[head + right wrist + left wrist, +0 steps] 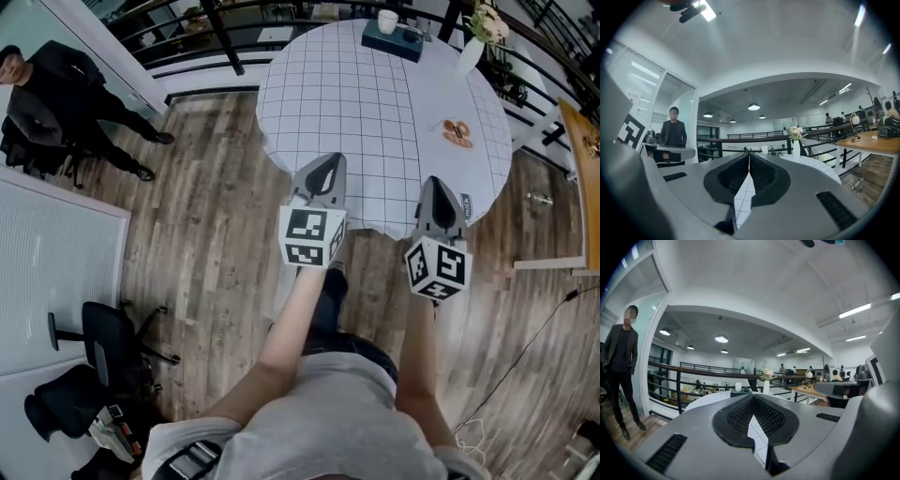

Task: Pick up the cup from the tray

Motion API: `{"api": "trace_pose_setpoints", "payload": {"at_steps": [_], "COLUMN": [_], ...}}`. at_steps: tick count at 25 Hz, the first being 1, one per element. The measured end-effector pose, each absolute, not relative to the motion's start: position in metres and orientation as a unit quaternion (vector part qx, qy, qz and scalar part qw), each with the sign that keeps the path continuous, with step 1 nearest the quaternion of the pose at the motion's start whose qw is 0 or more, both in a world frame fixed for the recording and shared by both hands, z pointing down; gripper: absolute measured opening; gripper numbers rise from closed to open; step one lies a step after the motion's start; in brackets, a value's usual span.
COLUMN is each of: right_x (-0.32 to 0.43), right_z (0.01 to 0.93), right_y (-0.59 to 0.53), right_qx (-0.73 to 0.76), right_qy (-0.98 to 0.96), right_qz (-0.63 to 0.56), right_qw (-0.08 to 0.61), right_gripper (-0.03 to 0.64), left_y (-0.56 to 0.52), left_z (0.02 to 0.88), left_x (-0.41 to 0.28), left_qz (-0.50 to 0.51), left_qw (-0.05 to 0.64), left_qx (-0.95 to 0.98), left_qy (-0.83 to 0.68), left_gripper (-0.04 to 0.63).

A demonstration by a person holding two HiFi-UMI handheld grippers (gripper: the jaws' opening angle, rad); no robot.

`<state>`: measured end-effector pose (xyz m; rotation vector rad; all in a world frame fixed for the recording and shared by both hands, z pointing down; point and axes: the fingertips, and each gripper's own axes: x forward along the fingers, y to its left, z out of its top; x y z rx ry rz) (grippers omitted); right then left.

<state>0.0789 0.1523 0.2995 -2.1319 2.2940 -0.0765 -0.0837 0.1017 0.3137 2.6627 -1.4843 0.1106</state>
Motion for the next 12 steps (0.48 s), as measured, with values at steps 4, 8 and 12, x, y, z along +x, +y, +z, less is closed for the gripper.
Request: {"api": "trace_pose_setpoints", "payload": {"at_steps": [4,8,12], "right_x": [0.070,0.063,0.060], "right_z": [0.294,0.293,0.294], "right_y": [0.100,0.054,0.019], "right_qx": [-0.675,-0.669,-0.666], "right_qy": [0.738,0.743,0.746], "right_qz": [-0.024,-0.023,-0.025], "right_qw": [-0.003,-0.011,-0.013], "right_gripper": [0.009,0.009,0.009], "left_y": [0.051,0.007,-0.028], "left_z": [0.308,0.307,0.305], "left_x": [-0.094,-0.098,-0.097], "left_qz": [0.033,0.031,0.030], "left_qw": [0.050,0.053,0.053], "left_qx": [0.869,0.869,0.871], "left_qy": [-0.492,-0.491,-0.488], "left_gripper": [0.006,0.006,0.006]}}
